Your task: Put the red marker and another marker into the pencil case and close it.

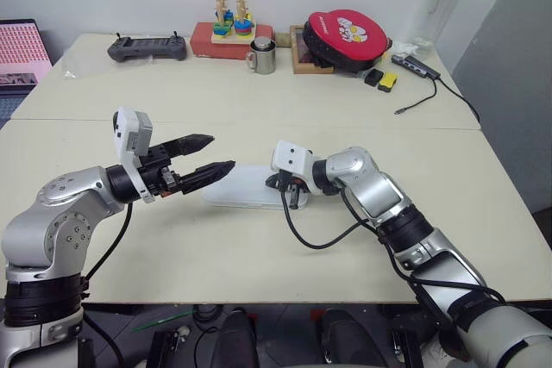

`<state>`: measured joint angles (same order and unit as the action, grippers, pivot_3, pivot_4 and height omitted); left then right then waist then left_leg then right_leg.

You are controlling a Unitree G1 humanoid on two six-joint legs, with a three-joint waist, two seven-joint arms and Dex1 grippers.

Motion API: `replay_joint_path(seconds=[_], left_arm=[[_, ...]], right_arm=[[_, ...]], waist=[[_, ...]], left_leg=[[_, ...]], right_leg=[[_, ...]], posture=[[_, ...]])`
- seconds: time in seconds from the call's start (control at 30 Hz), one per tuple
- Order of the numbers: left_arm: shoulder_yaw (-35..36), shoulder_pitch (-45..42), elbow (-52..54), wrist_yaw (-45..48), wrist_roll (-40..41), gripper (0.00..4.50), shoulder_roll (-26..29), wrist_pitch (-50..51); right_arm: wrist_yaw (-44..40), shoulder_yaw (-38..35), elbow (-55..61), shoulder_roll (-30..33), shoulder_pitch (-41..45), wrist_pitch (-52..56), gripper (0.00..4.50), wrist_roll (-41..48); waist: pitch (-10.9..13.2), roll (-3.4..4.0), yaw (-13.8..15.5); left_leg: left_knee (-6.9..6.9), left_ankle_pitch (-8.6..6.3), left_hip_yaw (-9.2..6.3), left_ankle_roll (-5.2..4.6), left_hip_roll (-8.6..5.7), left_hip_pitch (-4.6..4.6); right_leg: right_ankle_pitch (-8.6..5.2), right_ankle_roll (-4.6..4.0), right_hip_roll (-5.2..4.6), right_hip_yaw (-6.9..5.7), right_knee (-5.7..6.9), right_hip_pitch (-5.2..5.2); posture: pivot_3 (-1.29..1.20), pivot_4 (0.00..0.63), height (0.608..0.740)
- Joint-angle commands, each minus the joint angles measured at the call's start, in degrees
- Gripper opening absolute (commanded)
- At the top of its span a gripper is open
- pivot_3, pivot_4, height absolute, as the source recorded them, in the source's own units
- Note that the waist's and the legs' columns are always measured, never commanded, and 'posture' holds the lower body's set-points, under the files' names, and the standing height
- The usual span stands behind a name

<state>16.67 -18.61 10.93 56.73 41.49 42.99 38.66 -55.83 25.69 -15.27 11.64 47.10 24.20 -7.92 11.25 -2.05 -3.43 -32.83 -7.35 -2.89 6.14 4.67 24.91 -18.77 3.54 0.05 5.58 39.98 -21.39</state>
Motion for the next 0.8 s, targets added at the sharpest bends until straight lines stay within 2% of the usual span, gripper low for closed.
replay_joint_path(seconds=[0.03, 0.07, 0.17, 0.27, 0.4, 0.47, 0.5, 0.7, 0.73, 0.8], left_arm=[[-0.53, -1.63, -1.20, -3.53, -2.91, 4.50, -0.41, -2.25], [-1.15, -1.74, -2.72, -4.85, -4.94, 4.50, -0.43, -3.20], [-0.74, -3.31, -11.27, -12.36, -10.81, 4.50, -2.81, -7.27], [-1.44, -3.34, -17.41, -17.81, -17.61, 4.50, -3.08, -12.71], [1.90, -1.16, -21.83, -19.74, -19.20, 4.50, -2.31, -15.77], [2.97, -0.23, -22.34, -18.65, -19.06, 4.50, -1.47, -16.92], [3.53, 0.13, -22.89, -18.22, -18.95, 4.50, -0.97, -17.24], [3.73, -1.41, -26.71, -16.29, -19.40, 4.50, 1.21, -18.99], [3.52, -1.59, -26.96, -16.14, -19.47, 4.50, 1.23, -19.27], [2.62, -2.12, -27.58, -16.06, -19.91, 4.50, 0.84, -19.39]], right_arm=[[0.46, -2.10, 2.04, -0.58, -3.82, 3.97, 0.04, 3.33], [1.27, -4.37, 3.36, -1.01, -4.41, 4.70, 0.04, 4.95], [8.11, -15.52, 7.41, -2.57, -6.82, 4.83, 0.53, 10.75], [11.19, -21.88, 13.08, -1.15, -10.54, 6.60, 1.23, 14.11], [15.54, -31.10, 21.89, 2.18, -17.58, 11.06, 2.01, 18.73], [16.90, -33.02, 23.94, 4.14, -19.75, 11.68, 2.56, 19.26], [17.41, -34.37, 24.87, 5.21, -21.03, 12.31, 2.67, 19.75], [19.31, -38.72, 25.57, 10.85, -26.19, 12.85, 4.27, 21.34], [19.65, -38.49, 25.41, 11.30, -26.24, 12.59, 4.47, 21.46], [19.89, -38.21, 25.67, 12.00, -26.40, 12.26, 4.49, 21.85]], waist=[[-0.02, -0.02, 0.07], [-0.02, -0.02, 0.10], [-0.01, -0.01, 0.16], [0.01, 0.00, 0.29], [0.00, -0.01, 0.71], [0.00, 0.00, 0.69], [0.00, 0.00, 0.69], [0.01, 0.01, 0.52], [0.01, 0.01, 0.50], [0.01, 0.01, 0.47]], left_leg=[[0.00, 0.00, 0.00, 0.00, 0.00, 0.00], [0.00, 0.00, -0.01, 0.00, 0.00, 0.00], [0.02, 0.00, -0.01, 0.00, 0.00, 0.01], [0.00, 0.00, -0.01, 0.00, -0.01, 0.09], [0.07, -0.03, 0.00, 0.03, -0.05, 0.15], [0.11, -0.06, 0.01, 0.06, -0.04, 0.20], [0.14, -0.06, 0.01, 0.07, -0.03, 0.25], [0.11, -0.06, 0.05, 0.06, -0.03, 0.25], [0.10, -0.05, 0.06, 0.06, -0.04, 0.25], [0.07, -0.04, 0.08, 0.05, -0.03, 0.24]], right_leg=[[0.00, 0.00, 0.00, 0.00, -0.01, 0.02], [0.00, 0.00, 0.00, -0.01, -0.02, 0.03], [0.00, -0.01, 0.00, 0.00, -0.02, 0.01], [0.03, -0.04, 0.00, -0.01, -0.02, -0.03], [0.14, -0.22, -0.06, -0.02, -0.10, -0.05], [0.13, -0.25, -0.06, -0.03, -0.11, -0.13], [0.12, -0.26, -0.06, -0.03, -0.10, -0.20], [0.08, -0.24, -0.06, 0.00, -0.11, -0.21], [0.08, -0.23, -0.07, 0.01, -0.11, -0.21], [-0.01, -0.03, -0.07, 0.05, -0.10, -0.22]], posture=[[0.00, 0.150, 0.740], [0.00, 0.150, 0.740], [0.00, 0.150, 0.740], [0.00, 0.150, 0.740], [0.00, 0.150, 0.740], [0.00, 0.150, 0.740], [0.00, 0.150, 0.740], [0.00, 0.150, 0.740], [0.00, 0.150, 0.740], [0.00, 0.150, 0.740]])
